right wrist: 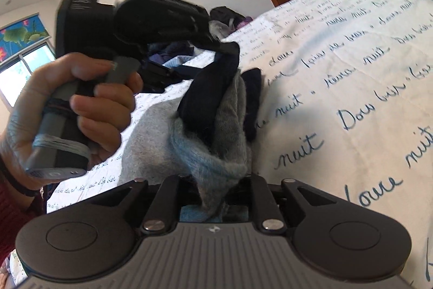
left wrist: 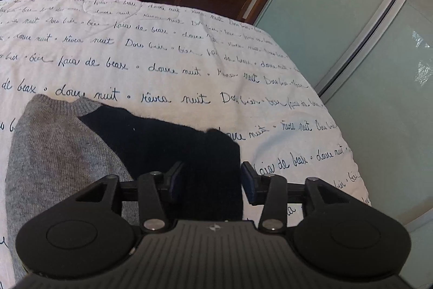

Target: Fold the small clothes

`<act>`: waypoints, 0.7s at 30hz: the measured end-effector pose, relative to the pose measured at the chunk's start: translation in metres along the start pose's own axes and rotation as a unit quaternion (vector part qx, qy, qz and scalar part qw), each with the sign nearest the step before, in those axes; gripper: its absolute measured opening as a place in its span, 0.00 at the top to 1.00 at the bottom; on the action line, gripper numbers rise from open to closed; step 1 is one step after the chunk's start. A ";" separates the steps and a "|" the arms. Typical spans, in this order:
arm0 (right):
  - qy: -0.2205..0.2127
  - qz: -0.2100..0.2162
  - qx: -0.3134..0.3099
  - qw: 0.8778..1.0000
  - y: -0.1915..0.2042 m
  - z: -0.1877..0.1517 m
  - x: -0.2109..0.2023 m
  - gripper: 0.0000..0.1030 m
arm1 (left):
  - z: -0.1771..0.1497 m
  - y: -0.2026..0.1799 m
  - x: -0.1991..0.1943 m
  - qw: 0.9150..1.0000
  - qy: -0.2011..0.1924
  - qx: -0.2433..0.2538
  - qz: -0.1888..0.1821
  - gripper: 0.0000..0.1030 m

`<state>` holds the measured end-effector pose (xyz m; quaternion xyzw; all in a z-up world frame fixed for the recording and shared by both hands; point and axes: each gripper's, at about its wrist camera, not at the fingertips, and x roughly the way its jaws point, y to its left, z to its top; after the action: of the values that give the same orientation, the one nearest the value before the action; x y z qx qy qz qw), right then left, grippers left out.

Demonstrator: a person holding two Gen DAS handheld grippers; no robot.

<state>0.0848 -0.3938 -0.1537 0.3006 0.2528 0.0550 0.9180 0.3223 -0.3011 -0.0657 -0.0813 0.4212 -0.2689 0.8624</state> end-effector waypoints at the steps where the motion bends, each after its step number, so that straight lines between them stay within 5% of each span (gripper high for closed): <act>1: 0.003 0.001 0.003 1.000 -0.001 -0.001 -0.001 0.87 | 0.001 0.000 -0.002 1.000 -0.004 0.001 0.001 0.50; 8: 0.029 0.009 0.025 0.999 -0.010 -0.002 -0.004 0.85 | 0.001 0.016 -0.019 1.000 -0.016 0.006 0.011 0.43; 11: 0.037 0.013 0.035 0.999 -0.013 0.000 -0.008 0.83 | -0.009 0.023 -0.038 0.998 -0.028 0.041 0.045 0.39; 16: 0.037 -0.016 0.012 0.999 -0.015 -0.001 -0.015 0.54 | -0.042 0.044 -0.080 0.994 -0.049 0.061 0.077 0.24; 21: 0.027 -0.038 -0.006 0.999 -0.015 0.000 -0.024 0.51 | -0.072 0.064 -0.099 0.992 -0.050 0.062 0.101 0.23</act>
<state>0.0634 -0.4119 -0.1517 0.2841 0.2881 0.0293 0.9140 0.2425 -0.1881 -0.0667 0.0018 0.3663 -0.2015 0.9084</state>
